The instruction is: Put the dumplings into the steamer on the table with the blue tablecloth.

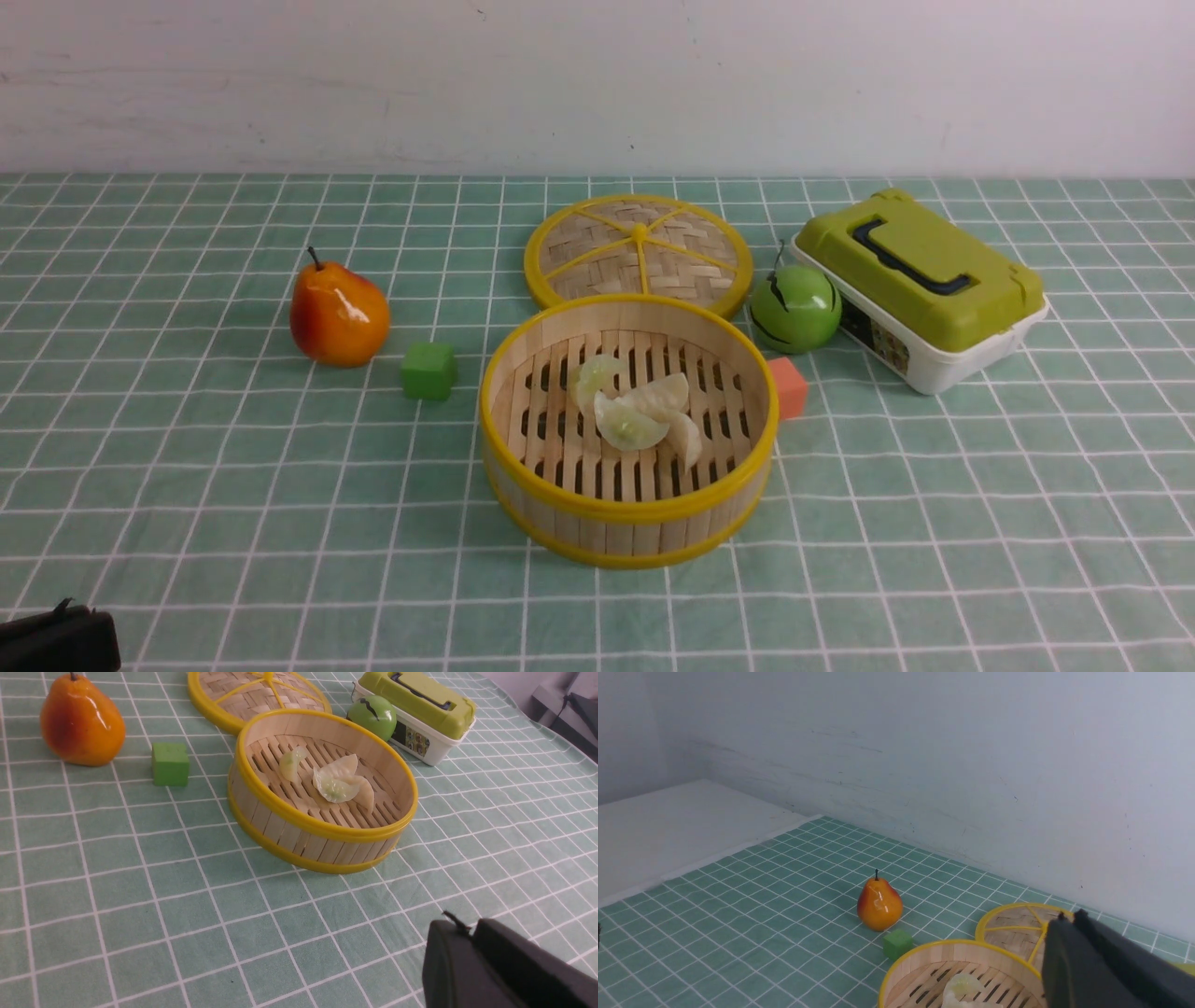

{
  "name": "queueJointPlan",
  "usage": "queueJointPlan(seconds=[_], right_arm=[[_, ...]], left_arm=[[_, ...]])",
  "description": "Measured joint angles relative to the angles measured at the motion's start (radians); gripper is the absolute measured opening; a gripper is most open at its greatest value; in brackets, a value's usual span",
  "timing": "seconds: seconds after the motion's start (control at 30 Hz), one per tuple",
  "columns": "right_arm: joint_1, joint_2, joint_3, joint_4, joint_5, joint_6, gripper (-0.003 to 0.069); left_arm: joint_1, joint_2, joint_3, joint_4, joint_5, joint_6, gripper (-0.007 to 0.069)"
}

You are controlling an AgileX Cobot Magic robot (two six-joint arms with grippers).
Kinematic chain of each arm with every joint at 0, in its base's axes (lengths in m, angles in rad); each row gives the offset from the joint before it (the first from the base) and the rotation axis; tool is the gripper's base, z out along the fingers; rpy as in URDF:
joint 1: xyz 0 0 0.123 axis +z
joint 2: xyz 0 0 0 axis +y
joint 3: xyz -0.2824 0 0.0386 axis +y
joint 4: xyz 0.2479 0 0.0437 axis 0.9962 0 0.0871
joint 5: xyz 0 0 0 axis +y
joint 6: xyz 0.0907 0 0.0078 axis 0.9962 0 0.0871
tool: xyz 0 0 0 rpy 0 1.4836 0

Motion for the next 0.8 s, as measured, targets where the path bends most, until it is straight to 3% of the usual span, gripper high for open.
queueJointPlan(seconds=[0.3,0.53,0.63,0.8], right_arm=[[0.000,-0.001,0.021,-0.017,-0.022,0.000,-0.0005],[-0.063,-0.104,0.271,-0.042,-0.207,0.005,-0.0004],[-0.184,-0.199,0.453,-0.065,-0.275,0.059,-0.0004],[-0.380,-0.329,0.639,-0.195,-0.251,0.228,-0.0004]], left_arm=[[0.000,0.000,0.001,0.000,0.000,0.000,0.0068],[0.000,0.000,0.002,0.000,0.001,0.000,0.0074],[0.000,0.000,0.002,0.000,0.003,0.000,0.0076],[0.000,0.000,0.002,0.000,0.003,0.000,0.0078]])
